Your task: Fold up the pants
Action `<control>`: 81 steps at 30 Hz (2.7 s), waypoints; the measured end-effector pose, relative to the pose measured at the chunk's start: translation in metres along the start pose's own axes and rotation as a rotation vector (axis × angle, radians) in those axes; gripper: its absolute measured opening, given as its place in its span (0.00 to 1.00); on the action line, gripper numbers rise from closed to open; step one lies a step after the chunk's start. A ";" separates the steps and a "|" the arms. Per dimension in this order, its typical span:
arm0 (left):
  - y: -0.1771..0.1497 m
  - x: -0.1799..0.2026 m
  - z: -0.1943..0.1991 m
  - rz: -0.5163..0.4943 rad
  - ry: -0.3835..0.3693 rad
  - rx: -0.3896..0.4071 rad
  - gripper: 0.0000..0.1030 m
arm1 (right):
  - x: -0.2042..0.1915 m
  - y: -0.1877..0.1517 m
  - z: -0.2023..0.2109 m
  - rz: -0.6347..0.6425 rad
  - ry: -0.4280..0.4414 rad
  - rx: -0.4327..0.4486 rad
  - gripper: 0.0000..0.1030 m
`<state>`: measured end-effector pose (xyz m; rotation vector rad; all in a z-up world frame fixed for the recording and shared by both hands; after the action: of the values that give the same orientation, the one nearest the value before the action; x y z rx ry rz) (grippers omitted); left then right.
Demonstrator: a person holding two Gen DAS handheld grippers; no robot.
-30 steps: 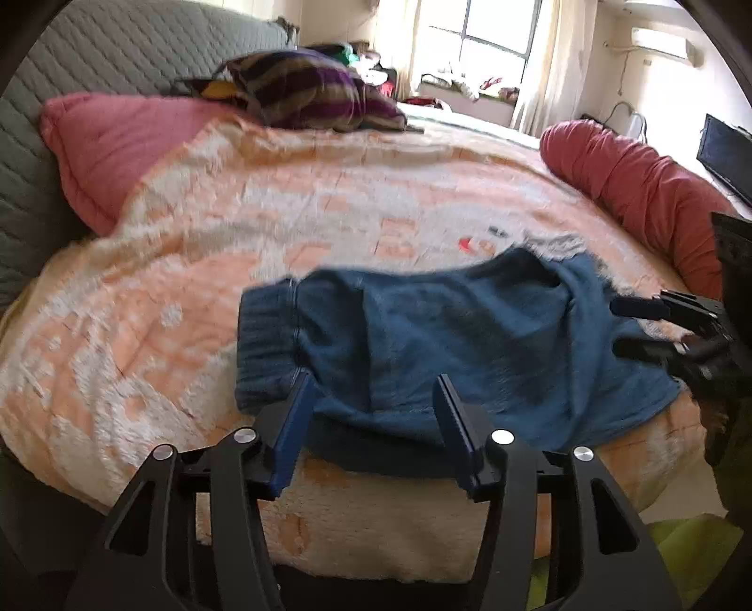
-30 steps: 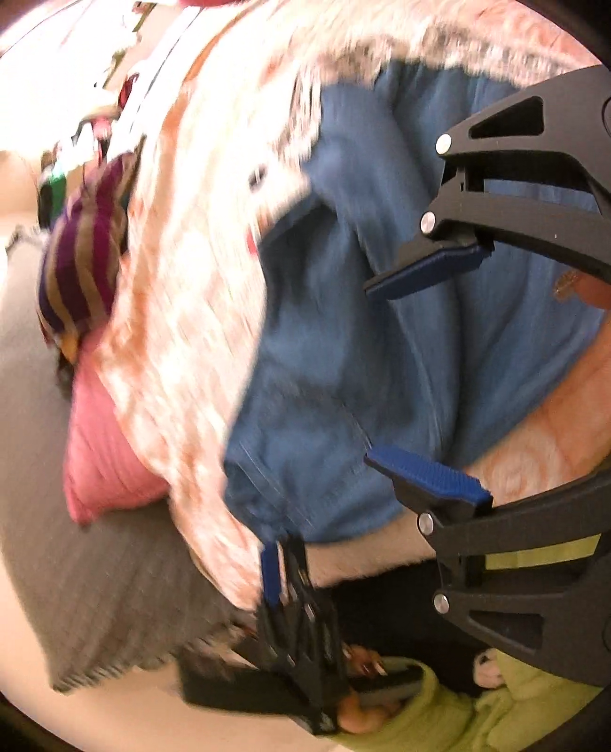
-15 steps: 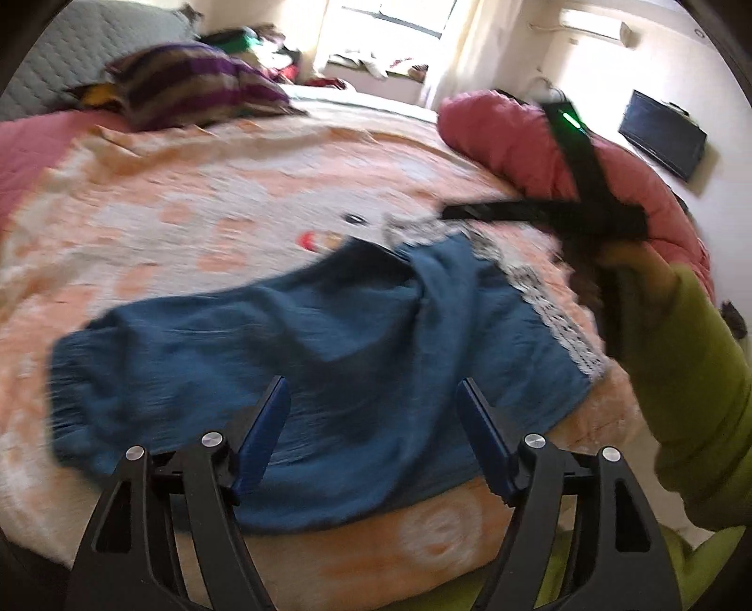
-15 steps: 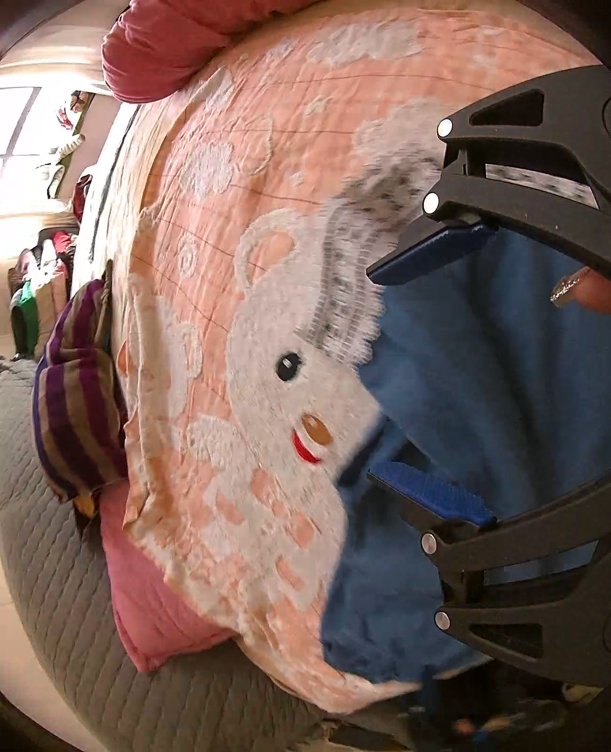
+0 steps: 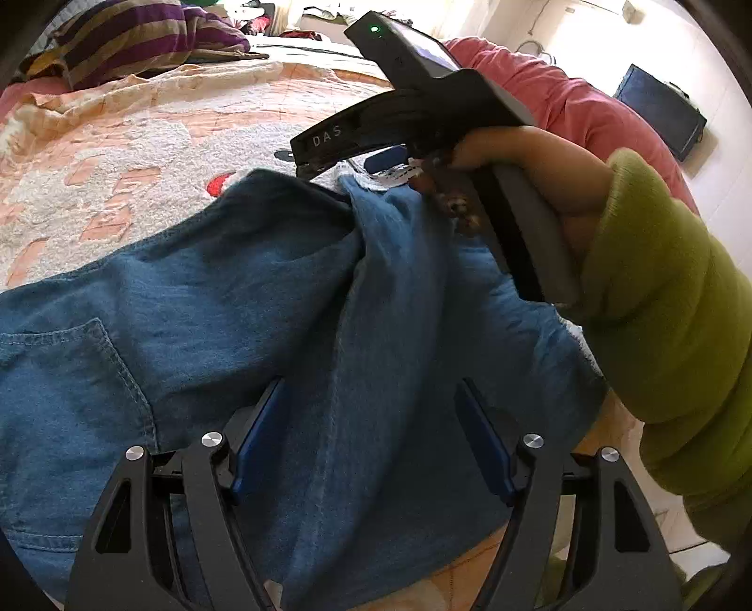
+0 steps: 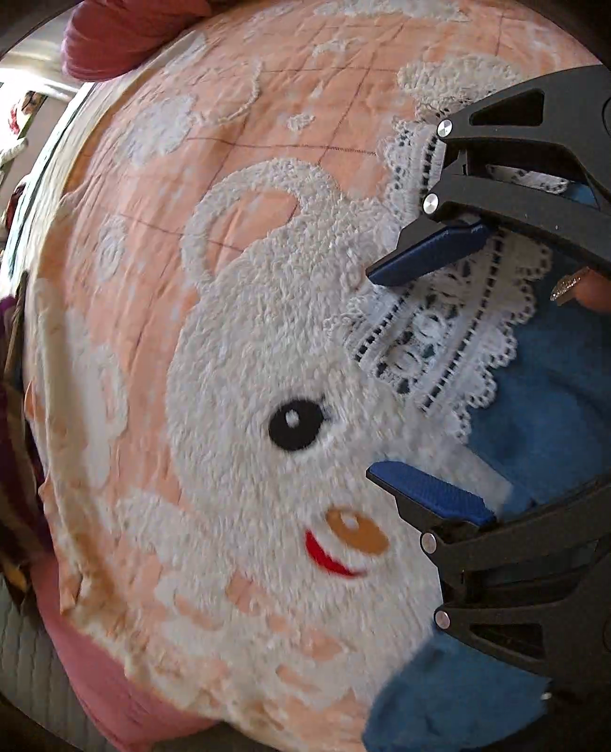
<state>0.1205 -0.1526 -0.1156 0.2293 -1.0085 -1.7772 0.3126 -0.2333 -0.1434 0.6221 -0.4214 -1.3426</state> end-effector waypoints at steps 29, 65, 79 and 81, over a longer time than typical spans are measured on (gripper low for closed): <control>0.005 0.007 0.036 -0.193 0.068 0.126 0.03 | 0.111 -0.104 0.222 -0.311 0.018 0.270 0.06; -0.038 0.013 0.059 -0.299 0.107 0.064 0.03 | -0.005 -0.192 0.242 0.248 0.057 0.235 0.36; -0.041 0.014 0.070 -0.305 0.095 0.064 0.03 | -0.068 -0.201 0.201 0.538 0.161 0.153 0.02; -0.044 0.013 0.071 -0.305 0.086 0.053 0.06 | -0.066 -0.206 0.205 0.518 0.185 0.143 0.02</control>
<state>0.0437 -0.1219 -0.0985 0.5113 -0.9992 -1.9965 0.0164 -0.2255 -0.1119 0.6917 -0.4896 -0.7605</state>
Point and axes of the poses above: each gripper's, at about its wrist camera, not at the fingertips, and z roughly against the way its jaws point, x to its right, y to its top, the point moved 8 cm from there along -z, roughly the way its jaws point, and after that the axes turned 14 degrees about x, right-handed, at the moved point
